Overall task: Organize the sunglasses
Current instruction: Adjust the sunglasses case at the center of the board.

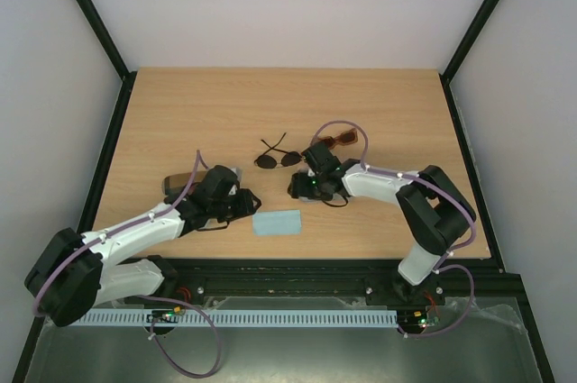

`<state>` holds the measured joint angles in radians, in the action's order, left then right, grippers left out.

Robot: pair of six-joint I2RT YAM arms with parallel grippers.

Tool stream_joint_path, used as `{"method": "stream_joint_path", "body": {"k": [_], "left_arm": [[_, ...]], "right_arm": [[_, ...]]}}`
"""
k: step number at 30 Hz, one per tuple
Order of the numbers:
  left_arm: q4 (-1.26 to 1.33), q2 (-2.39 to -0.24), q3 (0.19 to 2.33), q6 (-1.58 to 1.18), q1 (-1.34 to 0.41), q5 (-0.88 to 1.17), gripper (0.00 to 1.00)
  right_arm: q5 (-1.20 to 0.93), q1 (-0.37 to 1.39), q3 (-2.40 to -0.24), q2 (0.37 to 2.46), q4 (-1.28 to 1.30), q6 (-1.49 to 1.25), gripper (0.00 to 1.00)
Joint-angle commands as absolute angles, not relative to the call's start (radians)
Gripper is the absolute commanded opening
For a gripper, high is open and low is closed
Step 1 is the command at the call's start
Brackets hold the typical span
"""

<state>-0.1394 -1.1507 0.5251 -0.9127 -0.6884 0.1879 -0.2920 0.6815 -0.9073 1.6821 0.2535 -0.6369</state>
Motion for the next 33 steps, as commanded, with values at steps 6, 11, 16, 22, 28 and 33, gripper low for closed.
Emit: {"method": "stream_joint_path", "body": {"k": [6, 11, 16, 22, 28, 33], "left_arm": [[-0.130, -1.112, 0.520, -0.927, -0.683, 0.190, 0.45], [-0.132, -1.122, 0.520, -0.922, -0.683, 0.180, 0.45], [-0.121, -1.140, 0.526, -0.918, -0.683, 0.160, 0.45], [-0.101, -1.203, 0.562, -0.900, -0.683, 0.153, 0.46], [-0.095, -1.264, 0.598, -0.876, -0.683, 0.168, 0.45], [-0.083, -1.275, 0.592, -0.876, -0.683, 0.173, 0.45]], "right_arm": [[-0.306, 0.713, -0.972, 1.742, 0.212, -0.743, 0.71], [-0.259, 0.712, -0.985, 1.694, 0.259, -0.715, 0.71], [-0.112, 0.713, -0.962, 1.603, 0.362, -0.727, 0.67], [0.030, 0.713, -0.910, 1.551, 0.478, -0.770, 0.60], [0.016, 0.721, -0.909, 1.571, 0.506, -0.789, 0.60], [0.017, 0.734, -0.923, 1.637, 0.529, -0.777, 0.58]]}}
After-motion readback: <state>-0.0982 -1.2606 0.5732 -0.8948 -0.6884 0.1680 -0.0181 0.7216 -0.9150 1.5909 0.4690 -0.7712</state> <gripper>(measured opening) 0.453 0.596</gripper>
